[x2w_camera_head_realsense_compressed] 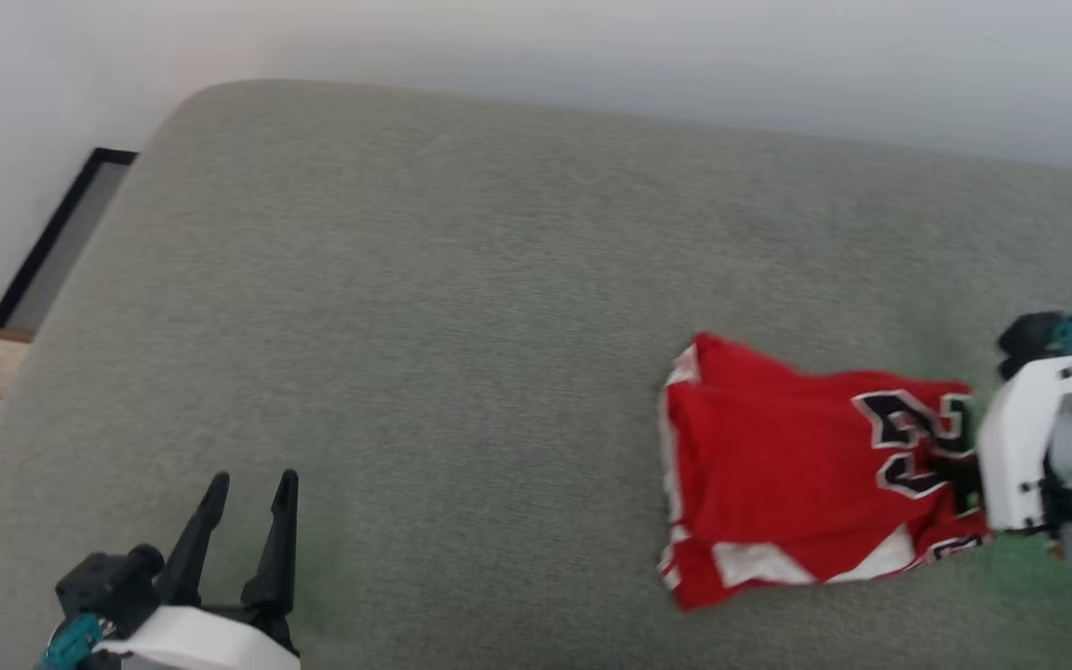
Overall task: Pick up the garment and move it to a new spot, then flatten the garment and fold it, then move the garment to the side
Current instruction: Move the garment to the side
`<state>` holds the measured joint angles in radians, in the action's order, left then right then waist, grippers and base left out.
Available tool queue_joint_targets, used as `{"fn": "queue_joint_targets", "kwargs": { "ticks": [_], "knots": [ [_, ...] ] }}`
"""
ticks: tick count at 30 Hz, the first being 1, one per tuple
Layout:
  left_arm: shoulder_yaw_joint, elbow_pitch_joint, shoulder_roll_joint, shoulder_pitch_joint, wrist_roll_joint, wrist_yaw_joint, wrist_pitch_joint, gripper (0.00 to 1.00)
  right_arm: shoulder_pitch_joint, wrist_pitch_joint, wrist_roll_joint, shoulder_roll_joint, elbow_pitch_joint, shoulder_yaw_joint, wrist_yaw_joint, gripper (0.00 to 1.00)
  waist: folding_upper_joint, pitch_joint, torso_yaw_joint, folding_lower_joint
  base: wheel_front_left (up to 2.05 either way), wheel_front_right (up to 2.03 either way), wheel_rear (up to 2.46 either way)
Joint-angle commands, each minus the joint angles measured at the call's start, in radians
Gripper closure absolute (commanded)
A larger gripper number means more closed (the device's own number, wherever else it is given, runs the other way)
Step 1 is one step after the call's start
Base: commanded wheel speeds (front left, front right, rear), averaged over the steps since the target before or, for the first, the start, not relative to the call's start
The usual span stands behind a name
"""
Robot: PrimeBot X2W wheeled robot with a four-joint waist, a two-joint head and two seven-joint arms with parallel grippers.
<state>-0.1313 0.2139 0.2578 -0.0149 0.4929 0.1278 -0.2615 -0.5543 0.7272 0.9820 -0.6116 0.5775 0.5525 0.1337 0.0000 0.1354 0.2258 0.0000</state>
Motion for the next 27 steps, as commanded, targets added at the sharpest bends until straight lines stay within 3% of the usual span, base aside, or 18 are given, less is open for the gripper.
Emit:
{"fn": "queue_joint_targets", "kwargs": {
  "ticks": [1, 14, 27],
  "knots": [
    [-0.004, -0.006, 0.006, 0.02, -0.002, 0.003, -0.004, 0.0, -0.013, -0.015, -0.013, -0.017, -0.003, -0.002, -0.005, 1.0, 0.0, 0.009, -0.025, 0.0, 0.0, 0.0, 0.0],
    [-0.098, -0.002, 0.02, 0.153, -0.006, 0.003, -0.004, 0.0, -0.134, -0.117, -0.089, -0.161, -0.007, -0.004, -0.005, 1.0, 0.0, 0.062, -0.177, 0.0, 0.0, 0.0, 0.0],
    [-0.233, 0.017, 0.038, 0.326, 0.006, 0.003, -0.004, 0.0, -0.283, -0.269, -0.206, -0.233, 0.059, -0.001, -0.005, 1.0, 0.0, 0.138, -0.312, 0.0, 0.0, 0.0, 0.0]
  ]
}}
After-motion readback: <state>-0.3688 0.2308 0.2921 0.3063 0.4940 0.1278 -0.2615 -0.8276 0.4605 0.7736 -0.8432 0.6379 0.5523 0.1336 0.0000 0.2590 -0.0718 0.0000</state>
